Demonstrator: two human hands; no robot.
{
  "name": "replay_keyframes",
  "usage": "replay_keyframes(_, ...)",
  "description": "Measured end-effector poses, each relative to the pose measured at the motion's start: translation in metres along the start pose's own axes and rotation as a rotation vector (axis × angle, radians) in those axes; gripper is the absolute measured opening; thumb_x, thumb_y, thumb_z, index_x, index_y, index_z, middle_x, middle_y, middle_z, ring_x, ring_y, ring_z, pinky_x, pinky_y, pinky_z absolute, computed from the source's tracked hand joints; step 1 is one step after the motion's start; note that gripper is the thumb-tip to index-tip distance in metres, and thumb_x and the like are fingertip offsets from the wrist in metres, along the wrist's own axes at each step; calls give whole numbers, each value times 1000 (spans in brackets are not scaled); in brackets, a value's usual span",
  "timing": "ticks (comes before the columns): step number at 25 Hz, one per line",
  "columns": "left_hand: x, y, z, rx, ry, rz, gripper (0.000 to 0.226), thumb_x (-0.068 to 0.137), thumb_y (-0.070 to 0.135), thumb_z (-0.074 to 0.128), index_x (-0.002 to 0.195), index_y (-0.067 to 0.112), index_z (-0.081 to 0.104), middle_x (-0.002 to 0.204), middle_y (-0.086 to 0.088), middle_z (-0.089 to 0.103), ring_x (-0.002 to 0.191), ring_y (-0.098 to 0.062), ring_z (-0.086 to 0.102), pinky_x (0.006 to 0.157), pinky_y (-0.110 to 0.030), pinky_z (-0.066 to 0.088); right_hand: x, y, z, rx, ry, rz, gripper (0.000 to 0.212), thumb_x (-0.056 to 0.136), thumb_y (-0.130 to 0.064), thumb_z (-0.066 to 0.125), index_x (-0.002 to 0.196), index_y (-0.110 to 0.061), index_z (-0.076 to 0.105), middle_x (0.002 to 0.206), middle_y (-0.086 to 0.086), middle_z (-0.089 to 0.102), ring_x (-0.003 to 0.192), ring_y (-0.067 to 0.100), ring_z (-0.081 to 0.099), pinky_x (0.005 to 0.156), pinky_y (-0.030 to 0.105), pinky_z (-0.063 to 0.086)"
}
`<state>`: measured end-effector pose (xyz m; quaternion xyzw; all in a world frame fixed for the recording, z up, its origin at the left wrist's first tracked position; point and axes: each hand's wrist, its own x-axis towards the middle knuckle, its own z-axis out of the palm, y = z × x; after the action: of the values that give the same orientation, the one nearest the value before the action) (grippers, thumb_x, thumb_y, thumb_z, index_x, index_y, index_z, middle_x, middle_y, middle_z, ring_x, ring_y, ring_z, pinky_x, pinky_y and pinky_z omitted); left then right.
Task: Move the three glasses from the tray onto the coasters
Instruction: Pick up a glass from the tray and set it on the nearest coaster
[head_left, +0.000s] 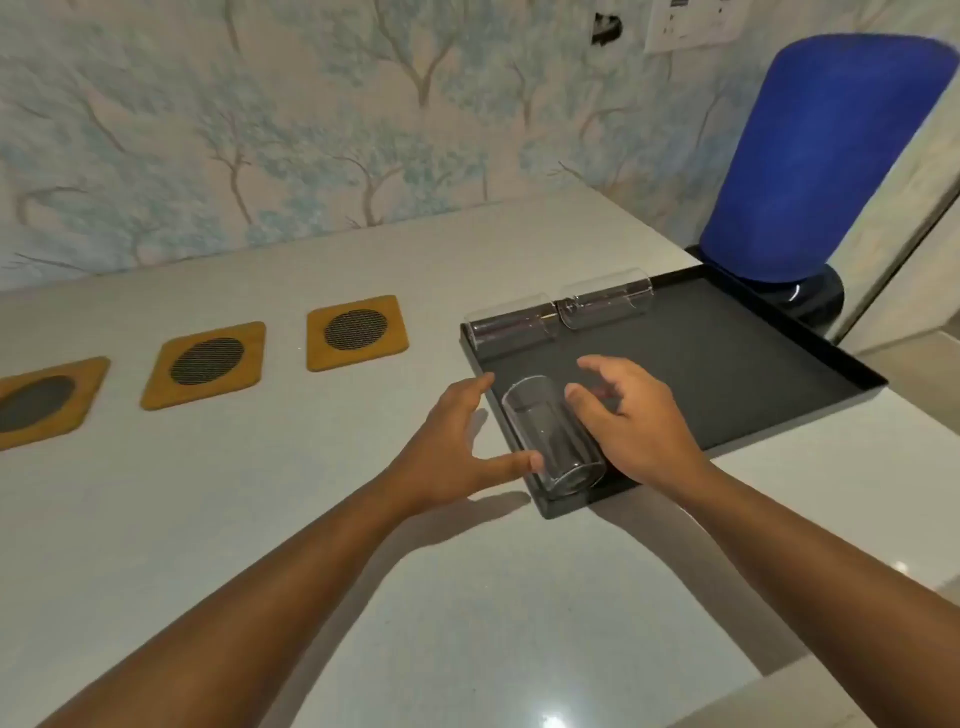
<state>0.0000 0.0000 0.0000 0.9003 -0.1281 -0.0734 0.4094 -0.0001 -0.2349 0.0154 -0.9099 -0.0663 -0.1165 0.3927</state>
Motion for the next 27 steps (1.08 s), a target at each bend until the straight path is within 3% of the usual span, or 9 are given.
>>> replay_keyframes(3, 7, 11, 11, 91, -117, -10, 137, 48, 90, 74, 155, 49, -2, 169, 15, 0, 154, -19, 11, 120, -51, 27, -1, 13, -3, 246, -2, 237, 50, 93, -49, 62, 136, -22, 61, 125, -7, 67, 108, 9, 64, 95, 36, 53)
replay_keyframes(5, 9, 13, 17, 133, -110, -6, 143, 48, 86, 77, 156, 46, -7, 169, 14, -1, 155, -21, 8, 122, -50, 21, -4, 13, -3, 319, -40, 312, 54, 85, -58, 62, 127, -24, 65, 113, -9, 71, 103, 13, 68, 94, 43, 56)
replay_keyframes(9, 8, 21, 27, 159, -46, 34, 138, 58, 69, 85, 160, 34, -2, 168, 10, 9, 152, -23, 17, 117, -43, 25, -12, 6, 0, 310, -140, 304, 54, 75, -68, 56, 112, -31, 69, 90, -11, 74, 87, 12, 71, 83, 40, 60)
replay_keyframes(12, 10, 21, 28, 64, -25, 35, 131, 61, 60, 88, 160, 30, 8, 165, 7, 19, 147, -18, 27, 114, -34, 33, -17, 8, 8, 336, -143, 263, 55, 90, -55, 55, 136, -27, 59, 110, -8, 71, 100, 13, 68, 90, 39, 57)
replay_keyframes(14, 11, 21, 26, -63, -22, 0, 127, 61, 59, 88, 159, 31, 13, 163, 7, 25, 145, -16, 31, 105, -24, 33, -19, 12, 5, 442, -108, 241, 44, 94, -47, 50, 136, -34, 57, 109, -16, 70, 100, 7, 67, 89, 34, 57)
replay_keyframes(16, 12, 24, 19, -204, -16, -48, 125, 59, 60, 87, 158, 30, 19, 162, 6, 31, 143, -14, 35, 103, -25, 34, -20, 13, 0, 542, -110, 203, 43, 94, -36, 42, 135, -39, 55, 116, -19, 68, 107, 2, 66, 92, 29, 56)
replay_keyframes(20, 13, 30, 2, -537, -16, -127, 122, 57, 59, 85, 157, 19, 27, 144, 7, 54, 127, -10, 55, 98, -26, 49, -20, 12, -2, 549, -270, 14, 65, 89, -12, 48, 150, -33, 43, 139, -13, 58, 125, 20, 59, 104, 49, 49)
replay_keyframes(23, 11, 32, -9, -588, -31, -159, 106, 61, 65, 78, 146, 13, 45, 132, 0, 64, 122, -15, 59, 108, -41, 44, -12, 5, 8, 261, -261, -169, 82, 84, -27, 69, 153, -44, 30, 150, -26, 43, 139, 1, 41, 113, 34, 39)
replay_keyframes(27, 1, 26, -24, -660, -111, -148, 75, 69, 68, 73, 124, 18, 65, 117, 0, 73, 111, -16, 64, 95, -35, 45, -1, -12, 21, 200, -160, -217, 81, 76, -53, 79, 146, -49, 38, 144, -28, 48, 135, 0, 45, 108, 30, 40)
